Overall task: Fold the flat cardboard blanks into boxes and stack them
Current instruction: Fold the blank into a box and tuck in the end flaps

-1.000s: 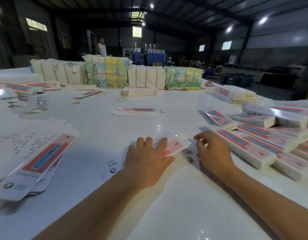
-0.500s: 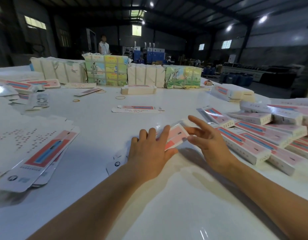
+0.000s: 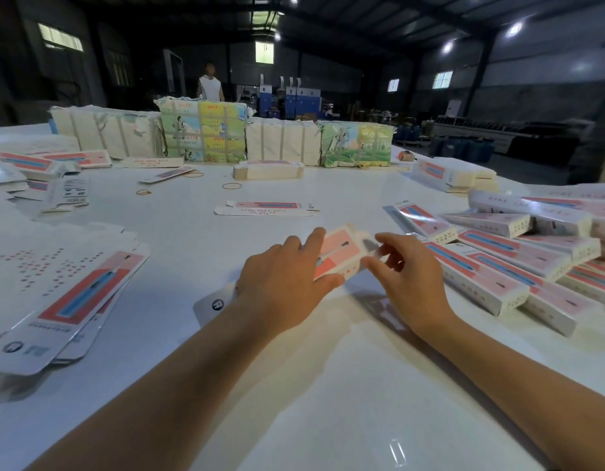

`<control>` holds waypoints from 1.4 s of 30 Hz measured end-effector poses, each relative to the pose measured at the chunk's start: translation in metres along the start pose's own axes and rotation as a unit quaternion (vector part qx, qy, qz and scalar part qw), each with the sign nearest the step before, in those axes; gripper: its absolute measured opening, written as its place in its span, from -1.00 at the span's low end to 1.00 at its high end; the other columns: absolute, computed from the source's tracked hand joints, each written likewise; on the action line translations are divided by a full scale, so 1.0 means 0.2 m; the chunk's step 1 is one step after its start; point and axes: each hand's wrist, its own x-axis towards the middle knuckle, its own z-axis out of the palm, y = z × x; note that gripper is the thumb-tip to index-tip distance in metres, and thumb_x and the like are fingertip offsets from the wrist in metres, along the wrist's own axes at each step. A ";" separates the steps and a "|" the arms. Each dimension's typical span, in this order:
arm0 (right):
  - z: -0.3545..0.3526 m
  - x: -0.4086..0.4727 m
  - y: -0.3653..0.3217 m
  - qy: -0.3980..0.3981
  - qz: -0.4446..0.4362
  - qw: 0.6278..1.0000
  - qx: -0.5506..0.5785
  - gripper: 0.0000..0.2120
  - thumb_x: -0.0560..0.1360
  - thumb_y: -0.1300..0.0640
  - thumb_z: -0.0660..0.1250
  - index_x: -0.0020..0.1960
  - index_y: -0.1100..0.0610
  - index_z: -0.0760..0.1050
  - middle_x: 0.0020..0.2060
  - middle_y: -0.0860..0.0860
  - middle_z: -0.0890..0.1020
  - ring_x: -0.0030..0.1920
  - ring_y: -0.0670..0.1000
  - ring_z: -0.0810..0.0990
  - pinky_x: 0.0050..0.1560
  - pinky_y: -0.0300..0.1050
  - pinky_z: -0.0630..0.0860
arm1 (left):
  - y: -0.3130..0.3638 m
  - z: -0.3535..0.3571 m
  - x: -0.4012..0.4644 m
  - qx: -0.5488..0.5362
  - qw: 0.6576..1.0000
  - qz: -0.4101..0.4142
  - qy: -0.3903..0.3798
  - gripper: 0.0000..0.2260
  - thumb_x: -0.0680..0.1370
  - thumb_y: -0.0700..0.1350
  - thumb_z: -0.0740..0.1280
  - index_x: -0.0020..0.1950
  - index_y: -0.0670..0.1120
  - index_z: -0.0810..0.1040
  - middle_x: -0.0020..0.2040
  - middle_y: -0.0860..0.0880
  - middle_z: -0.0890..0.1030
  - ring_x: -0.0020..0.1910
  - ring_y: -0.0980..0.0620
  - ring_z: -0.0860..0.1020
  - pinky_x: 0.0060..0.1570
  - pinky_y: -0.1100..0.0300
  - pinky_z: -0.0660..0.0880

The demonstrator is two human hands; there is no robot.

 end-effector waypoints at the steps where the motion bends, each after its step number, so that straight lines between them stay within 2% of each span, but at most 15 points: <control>1: 0.01 0.00 -0.01 -0.013 0.000 1.000 0.003 -0.71 0.48 0.19 0.39 0.20 0.12 0.54 -0.07 -0.02 0.58 -0.15 -0.14 0.53 -0.10 -0.33 0.49 | 0.01 0.00 -0.01 0.003 1.000 -0.001 0.003 -0.42 0.51 0.34 0.06 0.41 0.12 -0.04 0.23 0.01 0.45 0.11 -0.04 0.51 -0.14 0.10 0.41; 4: 0.01 -0.02 -0.03 -0.048 0.014 0.996 0.072 -0.78 0.49 0.25 0.34 0.10 0.05 0.58 -0.10 -0.07 0.65 -0.16 -0.13 0.60 -0.06 -0.22 0.55 | 0.02 0.01 -0.02 0.016 1.000 0.007 0.009 -0.43 0.51 0.34 0.04 0.42 0.10 -0.01 0.21 0.00 0.46 0.10 -0.04 0.51 -0.19 0.13 0.36; 9: 0.02 -0.01 -0.01 -0.075 0.082 0.984 0.141 -0.56 0.57 0.18 0.25 0.41 -0.04 0.28 -0.25 -0.08 0.59 -0.31 -0.18 0.53 -0.17 -0.19 0.44 | 0.04 -0.01 -0.04 0.018 0.999 0.037 -0.005 -0.44 0.53 0.32 0.03 0.43 0.09 0.00 0.20 -0.01 0.44 0.11 -0.05 0.48 -0.16 0.11 0.38; 14: 0.02 -0.01 -0.01 -0.106 0.065 0.985 0.118 -0.81 0.56 0.24 0.21 -0.13 0.04 0.55 -0.39 -0.14 0.59 -0.38 -0.19 0.52 -0.34 -0.35 0.39 | 0.06 -0.02 -0.06 0.031 0.997 0.069 -0.024 -0.45 0.54 0.30 0.04 0.43 0.08 0.01 0.18 -0.04 0.45 0.08 -0.05 0.47 -0.21 0.11 0.34; 16: 0.02 -0.01 0.00 -0.089 0.075 0.988 0.104 -0.82 0.55 0.21 0.23 -0.15 0.06 0.56 -0.33 -0.14 0.62 -0.31 -0.18 0.56 -0.30 -0.36 0.42 | 0.06 -0.02 -0.06 0.034 0.997 0.068 -0.021 -0.45 0.54 0.30 0.04 0.42 0.08 0.01 0.18 -0.04 0.45 0.09 -0.05 0.46 -0.22 0.11 0.33; 19: 0.02 -0.01 0.00 -0.113 0.068 0.990 0.047 -0.86 0.55 0.23 0.20 -0.13 0.15 0.51 -0.21 0.02 0.60 -0.15 0.00 0.57 -0.11 -0.12 0.50 | 0.07 -0.02 -0.07 0.034 0.996 0.078 -0.033 -0.45 0.54 0.29 0.03 0.43 0.08 0.00 0.16 -0.03 0.44 0.09 -0.05 0.45 -0.22 0.12 0.29; 24: -0.02 -0.02 0.00 -0.145 0.059 0.987 0.026 -0.89 0.53 0.29 0.22 -0.16 0.25 0.45 -0.27 0.13 0.57 -0.19 0.14 0.52 -0.14 0.02 0.45 | 0.06 -0.02 -0.08 0.034 0.992 0.104 -0.066 -0.44 0.54 0.30 0.03 0.44 0.07 0.01 0.16 -0.02 0.43 0.11 -0.06 0.45 -0.20 0.10 0.29; 32: -0.01 0.01 0.00 -0.156 0.073 0.984 0.036 -0.83 0.52 0.23 0.28 -0.24 0.13 0.52 -0.33 0.01 0.58 -0.27 0.02 0.52 -0.22 -0.11 0.42 | 0.05 -0.03 -0.08 0.036 0.994 0.085 -0.062 -0.44 0.54 0.30 0.02 0.45 0.07 -0.01 0.18 -0.02 0.43 0.12 -0.05 0.43 -0.19 0.11 0.29; 35: -0.02 0.02 0.02 -0.090 0.023 0.995 -0.028 -0.91 0.51 0.06 0.34 0.00 0.01 0.53 0.02 -0.04 0.52 -0.12 -0.14 0.48 -0.10 -0.29 0.37 | 0.05 -0.03 -0.07 0.022 0.997 0.064 -0.047 -0.45 0.54 0.30 0.02 0.44 0.07 0.00 0.17 -0.02 0.44 0.10 -0.05 0.44 -0.20 0.10 0.32; 37: -0.02 0.02 0.03 -0.058 0.030 0.997 -0.032 -0.43 0.43 -0.08 0.41 0.37 -0.03 0.32 0.23 -0.08 0.33 0.08 -0.13 0.42 0.01 -0.23 0.41 | 0.05 -0.04 -0.07 0.016 0.998 0.054 -0.038 -0.45 0.54 0.31 0.00 0.44 0.08 0.01 0.16 -0.01 0.45 0.10 -0.05 0.45 -0.18 0.11 0.34; 38: -0.02 0.04 0.04 -0.067 0.096 0.992 0.048 -0.24 0.37 -0.10 0.44 0.47 -0.05 0.17 0.27 -0.08 0.33 0.11 -0.10 0.45 -0.01 -0.17 0.48 | 0.05 -0.05 -0.07 0.010 0.998 0.050 -0.032 -0.45 0.54 0.31 0.00 0.44 0.08 0.01 0.16 -0.01 0.45 0.10 -0.05 0.45 -0.19 0.11 0.33; 39: -0.03 0.05 0.03 -0.094 0.176 0.964 0.176 -0.14 0.33 -0.06 0.47 0.50 -0.06 0.10 0.28 -0.01 0.40 0.10 -0.04 0.54 -0.07 -0.06 0.57 | 0.06 -0.05 -0.07 0.003 0.999 0.047 -0.028 -0.45 0.54 0.32 0.00 0.43 0.08 0.01 0.16 0.00 0.45 0.10 -0.04 0.45 -0.19 0.12 0.31; 40: -0.04 0.06 0.04 -0.137 0.251 0.900 0.330 -0.15 0.32 0.03 0.48 0.50 0.00 0.14 0.25 0.10 0.50 0.05 0.07 0.62 -0.14 0.05 0.62 | 0.07 -0.06 -0.08 -0.005 0.999 0.046 -0.024 -0.45 0.53 0.32 0.00 0.43 0.09 0.01 0.16 0.00 0.44 0.10 -0.04 0.45 -0.20 0.12 0.30; 41: -0.05 0.07 0.03 -0.172 0.319 0.812 0.457 -0.29 0.33 0.12 0.45 0.43 0.12 0.28 0.16 0.19 0.59 -0.01 0.15 0.66 -0.19 0.07 0.64 | 0.08 -0.06 -0.08 -0.009 0.999 0.047 -0.022 -0.45 0.53 0.32 0.00 0.43 0.09 0.01 0.16 0.01 0.44 0.10 -0.04 0.45 -0.20 0.13 0.30; 42: -0.05 0.07 0.01 -0.185 0.351 0.760 0.514 -0.51 0.36 0.18 0.40 0.27 0.21 0.47 0.04 0.24 0.64 -0.07 0.17 0.68 -0.24 0.03 0.65 | 0.09 -0.06 -0.08 -0.010 0.999 0.049 -0.022 -0.44 0.53 0.32 -0.01 0.44 0.09 0.00 0.16 0.00 0.44 0.11 -0.04 0.44 -0.20 0.13 0.30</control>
